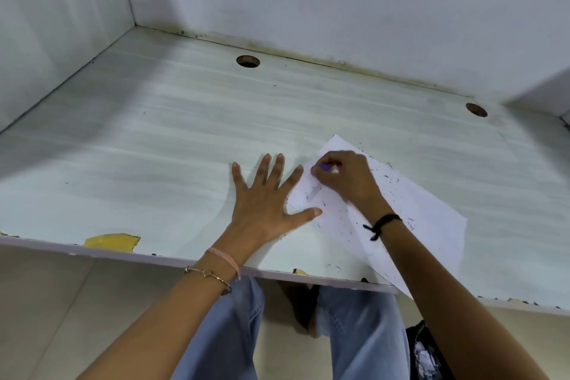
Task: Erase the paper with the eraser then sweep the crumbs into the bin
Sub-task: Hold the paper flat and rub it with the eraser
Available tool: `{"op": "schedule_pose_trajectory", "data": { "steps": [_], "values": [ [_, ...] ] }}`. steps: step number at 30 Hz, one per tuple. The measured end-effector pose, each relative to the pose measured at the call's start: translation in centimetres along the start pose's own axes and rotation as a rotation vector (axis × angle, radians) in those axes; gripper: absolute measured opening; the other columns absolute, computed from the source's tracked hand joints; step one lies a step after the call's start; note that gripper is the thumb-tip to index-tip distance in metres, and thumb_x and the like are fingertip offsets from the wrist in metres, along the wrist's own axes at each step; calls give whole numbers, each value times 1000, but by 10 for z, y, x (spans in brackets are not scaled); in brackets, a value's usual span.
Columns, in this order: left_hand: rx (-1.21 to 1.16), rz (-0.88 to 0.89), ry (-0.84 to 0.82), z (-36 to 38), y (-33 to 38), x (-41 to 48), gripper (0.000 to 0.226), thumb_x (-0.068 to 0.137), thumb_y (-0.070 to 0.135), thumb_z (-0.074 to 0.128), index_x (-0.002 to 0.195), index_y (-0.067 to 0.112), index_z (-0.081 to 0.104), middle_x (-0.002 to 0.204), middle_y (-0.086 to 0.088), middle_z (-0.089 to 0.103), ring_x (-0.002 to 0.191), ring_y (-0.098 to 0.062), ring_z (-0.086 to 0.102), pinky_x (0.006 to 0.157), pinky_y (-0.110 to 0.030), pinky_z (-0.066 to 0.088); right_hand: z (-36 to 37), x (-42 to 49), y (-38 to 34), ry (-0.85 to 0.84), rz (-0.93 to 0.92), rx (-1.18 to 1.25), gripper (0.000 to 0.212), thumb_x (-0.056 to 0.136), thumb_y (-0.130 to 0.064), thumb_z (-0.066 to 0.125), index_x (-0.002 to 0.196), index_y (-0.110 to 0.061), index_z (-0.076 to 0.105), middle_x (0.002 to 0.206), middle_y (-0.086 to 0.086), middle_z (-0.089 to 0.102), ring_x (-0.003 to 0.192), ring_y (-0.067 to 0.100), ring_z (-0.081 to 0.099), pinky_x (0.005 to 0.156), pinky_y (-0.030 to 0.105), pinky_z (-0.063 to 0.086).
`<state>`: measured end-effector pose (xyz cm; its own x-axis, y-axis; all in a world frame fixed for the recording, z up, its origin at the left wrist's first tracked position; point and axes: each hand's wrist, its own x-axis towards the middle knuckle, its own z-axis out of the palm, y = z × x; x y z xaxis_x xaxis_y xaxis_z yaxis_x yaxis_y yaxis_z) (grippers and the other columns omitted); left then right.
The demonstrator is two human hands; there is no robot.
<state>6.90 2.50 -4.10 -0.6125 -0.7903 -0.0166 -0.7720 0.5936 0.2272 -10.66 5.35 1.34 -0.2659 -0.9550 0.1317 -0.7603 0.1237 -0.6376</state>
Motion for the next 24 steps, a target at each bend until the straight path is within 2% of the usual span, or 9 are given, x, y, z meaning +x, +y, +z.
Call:
{"op": "schedule_pose_trajectory", "data": {
  "steps": [2,5,7,12,15,17,19,22,24],
  "values": [
    [2,-5,-1,0,0,0,97,69,93,4,150,44,-14,161,2,-22,147,-19,-26,108,-69,-17,-2,7,1,47,55,4,7,79,-15,71,77,-8,72,75,0,69,59,-8,53,56,5,37],
    [10,0,5,1,1,0,98,69,93,4,151,43,-13,162,1,-21,147,-20,-25,108,-70,-15,7,-17,-16,-145,-58,-47,3,78,-15,72,79,-13,73,75,-3,68,65,0,55,61,12,38],
    [14,3,14,1,1,0,100,66,93,1,152,43,-12,162,1,-19,147,-20,-24,108,-70,-14,8,-28,-19,-236,-110,-30,4,78,-17,74,81,-14,74,77,-3,68,68,0,56,62,12,40],
    [17,-12,-12,-2,2,-1,98,67,92,2,151,43,-13,161,2,-22,147,-19,-25,108,-69,-15,-9,11,5,15,90,-33,8,79,-20,74,75,-13,72,67,-7,63,53,-9,50,51,4,35],
    [10,-6,8,1,1,0,99,66,93,0,151,44,-12,162,1,-20,147,-19,-24,108,-70,-14,3,-11,-9,-128,-19,-40,3,78,-20,74,77,-17,73,68,-12,64,60,-8,53,56,7,37],
    [16,-1,26,1,1,0,99,67,93,1,152,43,-11,162,1,-19,148,-20,-23,108,-70,-13,10,-28,-17,-225,-90,6,2,78,-16,74,80,-14,74,69,-9,63,62,-7,52,58,8,37],
    [-1,-5,8,-1,1,0,99,69,94,6,152,44,-11,162,2,-20,147,-19,-24,108,-69,-15,7,-19,-10,-152,-91,-3,4,79,-18,74,80,-14,74,72,-6,66,62,-8,53,59,6,37],
    [11,-8,-11,-3,2,-2,96,71,92,7,152,43,-11,161,2,-22,147,-18,-25,108,-69,-17,-7,9,11,41,63,-2,8,78,-19,74,76,-12,73,71,-2,67,57,-8,52,55,4,36],
    [11,-9,-7,-2,1,-1,96,71,91,7,151,43,-12,161,3,-22,147,-18,-26,108,-69,-17,-6,10,11,40,90,11,8,78,-18,74,75,-11,73,71,-1,67,54,-7,51,53,5,36]
  ]
}}
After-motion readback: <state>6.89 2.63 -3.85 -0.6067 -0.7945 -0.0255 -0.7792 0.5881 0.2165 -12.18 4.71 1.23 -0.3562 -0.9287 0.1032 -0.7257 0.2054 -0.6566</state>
